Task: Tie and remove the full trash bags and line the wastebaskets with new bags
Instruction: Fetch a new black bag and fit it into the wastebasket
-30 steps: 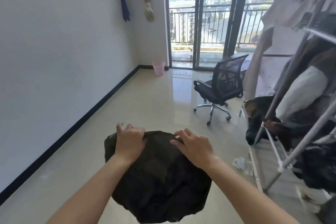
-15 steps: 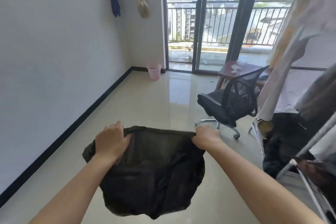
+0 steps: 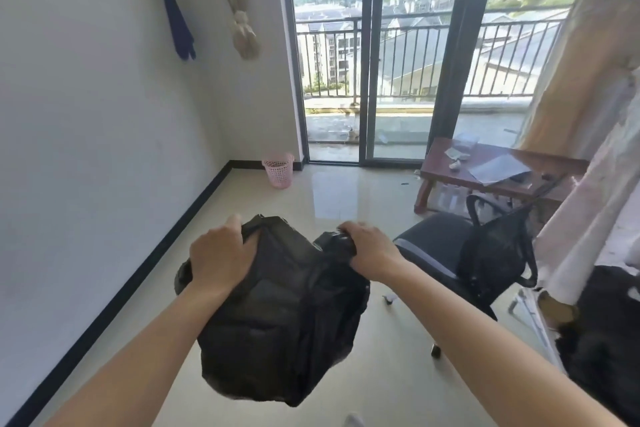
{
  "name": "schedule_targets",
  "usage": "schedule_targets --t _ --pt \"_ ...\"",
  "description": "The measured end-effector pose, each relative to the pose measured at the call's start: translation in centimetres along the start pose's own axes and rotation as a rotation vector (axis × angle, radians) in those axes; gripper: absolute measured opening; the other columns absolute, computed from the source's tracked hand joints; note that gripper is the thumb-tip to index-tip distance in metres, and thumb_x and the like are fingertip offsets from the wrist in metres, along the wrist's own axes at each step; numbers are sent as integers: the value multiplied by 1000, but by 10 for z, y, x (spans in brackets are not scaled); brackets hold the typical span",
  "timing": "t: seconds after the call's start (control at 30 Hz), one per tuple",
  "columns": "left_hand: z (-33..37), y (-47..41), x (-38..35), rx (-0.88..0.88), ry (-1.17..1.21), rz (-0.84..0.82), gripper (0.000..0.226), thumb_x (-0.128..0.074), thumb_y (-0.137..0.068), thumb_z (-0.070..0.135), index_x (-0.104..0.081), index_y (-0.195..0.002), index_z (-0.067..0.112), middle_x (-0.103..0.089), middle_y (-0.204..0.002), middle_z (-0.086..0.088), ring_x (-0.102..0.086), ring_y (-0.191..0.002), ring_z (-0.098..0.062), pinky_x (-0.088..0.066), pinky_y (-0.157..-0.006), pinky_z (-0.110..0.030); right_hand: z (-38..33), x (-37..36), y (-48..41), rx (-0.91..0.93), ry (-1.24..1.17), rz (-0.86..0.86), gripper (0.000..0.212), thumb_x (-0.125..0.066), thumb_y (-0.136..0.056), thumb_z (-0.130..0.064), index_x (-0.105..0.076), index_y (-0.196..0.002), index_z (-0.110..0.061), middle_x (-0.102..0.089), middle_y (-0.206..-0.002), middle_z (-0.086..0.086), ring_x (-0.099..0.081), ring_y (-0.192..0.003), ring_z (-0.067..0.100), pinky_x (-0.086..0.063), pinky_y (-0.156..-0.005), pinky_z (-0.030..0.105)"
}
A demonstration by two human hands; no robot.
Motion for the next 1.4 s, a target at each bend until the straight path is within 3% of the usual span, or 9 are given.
schedule_targets --t 0.33,0.53,0.63,0.8,1.03,1.1,1.17,1.27,1.4 --pt "-6 -259 -102 20 46 -32 39 -52 -88 53 -44 -79 16 -55 -58 1 -53 -52 -26 -47 -54 -35 28 44 -292 -1 9 -37 64 -59 -79 -5 -47 -138 -26 -53 -125 2 -57 -114 27 -50 -93 37" --pt "-53 -383 -191 8 108 -336 31 -58 -81 43 -42 -97 22 -50 -92 6 -52 -84 -19 -49 -76 -42 31 29 -455 23 66 -17 63 -55 -84 -2 -44 -142 -24 -48 -132 4 -53 -119 28 -48 -96 39" --pt "-83 -451 -246 23 148 -358 16 -56 -87 31 -48 -95 20 -51 -94 3 -54 -85 -21 -50 -76 -43 41 9 -543 -49 41 -67 67 -55 -83 -2 -42 -144 -24 -43 -137 6 -52 -123 29 -47 -99 37" --pt "-111 -575 -317 82 110 -382 19 -58 -86 36 -51 -85 19 -58 -71 3 -57 -68 -23 -42 -58 -33 42 -24 -685 -266 -32 -295 101 -73 -74 -25 -14 -157 -23 -19 -156 12 -28 -143 34 -37 -112 43" --pt "-107 -755 -380 -12 47 -278 32 -54 -88 47 -51 -76 18 -61 -71 0 -59 -69 -28 -35 -55 -32 34 -36 -829 -250 53 -355 136 -79 -58 -70 5 -157 -32 2 -164 9 0 -152 32 -10 -122 51" --pt "-106 -802 -400 -20 72 -241 30 -52 -89 43 -50 -73 18 -61 -69 -1 -59 -68 -29 -34 -56 -33 46 -44 -871 -277 134 -425 141 -82 -54 -69 9 -156 -33 5 -164 10 1 -151 35 -10 -121 52" --pt "-111 -853 -427 -8 92 -220 24 -51 -88 34 -47 -70 19 -59 -64 1 -56 -63 -27 -33 -57 -32 64 -56 -924 -300 183 -446 125 -82 -66 -52 1 -157 -29 -9 -162 12 -13 -149 34 -22 -118 47" --pt "-124 -926 -475 22 71 -231 14 -52 -84 26 -49 -72 20 -55 -60 5 -49 -59 -23 -32 -56 -31 97 -65 -1014 -392 96 -336 78 -64 -81 -20 -30 -151 -21 -44 -148 7 -44 -135 27 -43 -102 36" --pt "-154 -1025 -535 29 -67 -436 11 -53 -83 28 -48 -78 19 -59 -70 3 -53 -67 -25 -38 -58 -31 130 -67 -1131 -578 -38 -426 38 -51 -86 -13 -59 -123 -9 -66 -115 10 -66 -111 28 -55 -89 34"
Point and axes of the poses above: each hand's wrist, its own y-axis away from the middle knuckle, its own x-axis out of the back of the hand, z = x × y, the point moved 1 cm from there along -y, towards the middle knuckle
